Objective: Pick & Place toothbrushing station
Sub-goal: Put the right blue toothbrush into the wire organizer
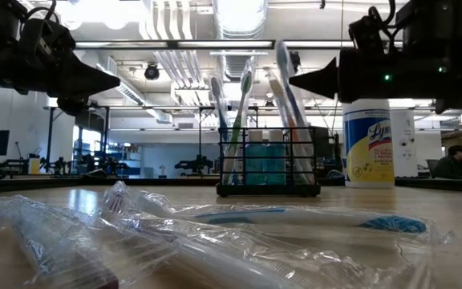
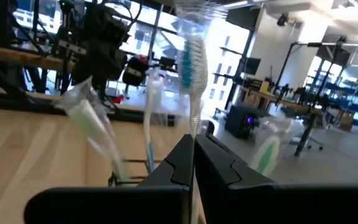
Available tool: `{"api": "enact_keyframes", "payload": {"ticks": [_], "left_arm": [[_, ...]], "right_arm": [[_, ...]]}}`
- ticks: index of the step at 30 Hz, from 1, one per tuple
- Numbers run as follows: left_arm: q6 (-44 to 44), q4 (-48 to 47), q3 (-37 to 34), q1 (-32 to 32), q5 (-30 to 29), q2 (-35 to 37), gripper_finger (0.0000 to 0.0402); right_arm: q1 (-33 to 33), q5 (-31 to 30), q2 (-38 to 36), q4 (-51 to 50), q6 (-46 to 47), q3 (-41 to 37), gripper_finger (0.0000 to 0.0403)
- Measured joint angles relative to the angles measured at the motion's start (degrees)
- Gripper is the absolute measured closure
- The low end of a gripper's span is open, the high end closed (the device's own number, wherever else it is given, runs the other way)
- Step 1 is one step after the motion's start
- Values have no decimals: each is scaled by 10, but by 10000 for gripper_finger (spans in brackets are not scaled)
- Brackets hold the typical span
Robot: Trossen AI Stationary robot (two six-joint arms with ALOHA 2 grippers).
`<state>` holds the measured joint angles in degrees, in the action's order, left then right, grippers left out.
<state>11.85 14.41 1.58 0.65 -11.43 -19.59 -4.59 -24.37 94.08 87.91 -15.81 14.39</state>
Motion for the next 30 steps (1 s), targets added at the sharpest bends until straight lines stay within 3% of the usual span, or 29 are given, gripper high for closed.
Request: {"api": "enact_keyframes", "payload": {"ticks": [12, 22, 30], "left_arm": [[0, 0, 0, 0, 0, 0, 394], [-1, -1, 0, 0, 0, 0, 394], [-4, 0, 0, 0, 0, 0, 394]], "right_arm": [[-5, -39, 82, 21, 47, 8, 395], [-41, -106, 91, 20, 45, -1, 395], [-40, -108, 86, 19, 34, -6, 394]]}}
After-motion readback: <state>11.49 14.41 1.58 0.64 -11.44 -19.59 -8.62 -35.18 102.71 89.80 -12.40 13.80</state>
